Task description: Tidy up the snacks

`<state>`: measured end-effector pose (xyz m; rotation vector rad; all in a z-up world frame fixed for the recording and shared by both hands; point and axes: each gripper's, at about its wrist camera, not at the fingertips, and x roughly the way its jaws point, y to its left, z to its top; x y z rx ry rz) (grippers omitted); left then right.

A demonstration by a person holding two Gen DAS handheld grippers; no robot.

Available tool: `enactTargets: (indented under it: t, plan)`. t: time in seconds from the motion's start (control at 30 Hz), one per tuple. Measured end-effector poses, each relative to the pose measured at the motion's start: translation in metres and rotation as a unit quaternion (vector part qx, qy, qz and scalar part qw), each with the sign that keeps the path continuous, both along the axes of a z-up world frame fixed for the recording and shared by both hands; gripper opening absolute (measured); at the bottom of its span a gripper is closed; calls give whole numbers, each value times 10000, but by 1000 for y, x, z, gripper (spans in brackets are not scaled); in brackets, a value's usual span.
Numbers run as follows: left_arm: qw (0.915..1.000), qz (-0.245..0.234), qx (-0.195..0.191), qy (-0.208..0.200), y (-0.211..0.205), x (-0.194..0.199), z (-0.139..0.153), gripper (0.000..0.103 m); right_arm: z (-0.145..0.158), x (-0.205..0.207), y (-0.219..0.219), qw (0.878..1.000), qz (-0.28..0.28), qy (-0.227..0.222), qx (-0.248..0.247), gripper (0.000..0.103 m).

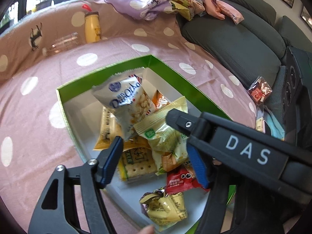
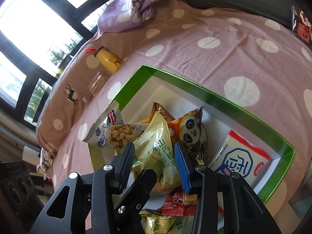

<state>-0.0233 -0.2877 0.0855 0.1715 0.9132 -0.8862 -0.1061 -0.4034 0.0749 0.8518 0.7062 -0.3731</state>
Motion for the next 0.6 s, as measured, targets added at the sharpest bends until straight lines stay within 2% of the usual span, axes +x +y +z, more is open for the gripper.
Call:
enactTargets:
  t: [0.13, 0.3, 0.4, 0.6]
  plan:
    - [9992, 220, 59, -334, 11, -4, 11, 86, 11, -7, 5, 9997, -45, -123, -212, 57]
    - [9980, 347, -95, -520, 26, -9, 25, 101, 26, -16, 11, 9985, -215, -309, -400, 72]
    - [9965, 437, -151, -692, 35, -15, 37, 102, 35, -21, 15, 9973, -255, -347, -591, 79]
    - [9947, 494, -291, -853, 52, -29, 54, 102, 49, -32, 25, 9942, -268, -398, -961, 84]
